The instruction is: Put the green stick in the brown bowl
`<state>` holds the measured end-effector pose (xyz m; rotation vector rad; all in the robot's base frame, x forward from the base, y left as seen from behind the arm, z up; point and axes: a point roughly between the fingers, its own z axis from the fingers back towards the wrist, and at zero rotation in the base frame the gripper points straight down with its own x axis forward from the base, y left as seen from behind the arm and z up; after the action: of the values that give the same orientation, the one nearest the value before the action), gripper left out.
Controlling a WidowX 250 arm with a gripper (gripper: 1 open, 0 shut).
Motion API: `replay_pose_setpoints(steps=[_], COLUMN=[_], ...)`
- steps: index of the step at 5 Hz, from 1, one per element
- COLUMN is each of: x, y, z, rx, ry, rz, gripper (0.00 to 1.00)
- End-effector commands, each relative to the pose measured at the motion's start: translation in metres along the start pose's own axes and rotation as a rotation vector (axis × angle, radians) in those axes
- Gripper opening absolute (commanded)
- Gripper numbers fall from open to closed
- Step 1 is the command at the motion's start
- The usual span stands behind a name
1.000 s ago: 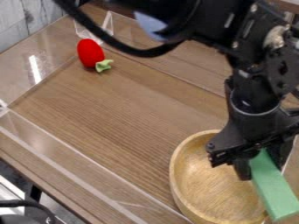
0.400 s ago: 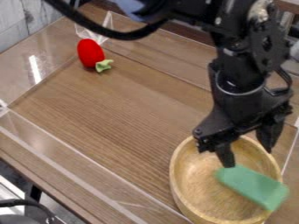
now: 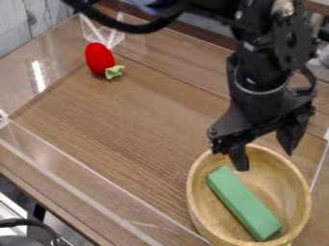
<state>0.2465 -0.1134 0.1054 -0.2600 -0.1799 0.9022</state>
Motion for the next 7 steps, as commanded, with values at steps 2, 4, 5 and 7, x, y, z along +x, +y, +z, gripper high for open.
replay_pose_setpoints(steps=[2, 4, 5, 7], x=[-0.019, -0.018, -0.014, -0.007], y=[-0.022, -0.016, -0.015, -0.012], z=[0.016, 0.018, 0.017, 0.015], rx=[-0.041, -0.033, -0.027, -0.015], ry=[-0.039, -0.051, -0.065, -0.077], rz=[-0.111, -0.119, -0.092, -0.088], gripper=[1.0, 1.0, 1.0, 1.0])
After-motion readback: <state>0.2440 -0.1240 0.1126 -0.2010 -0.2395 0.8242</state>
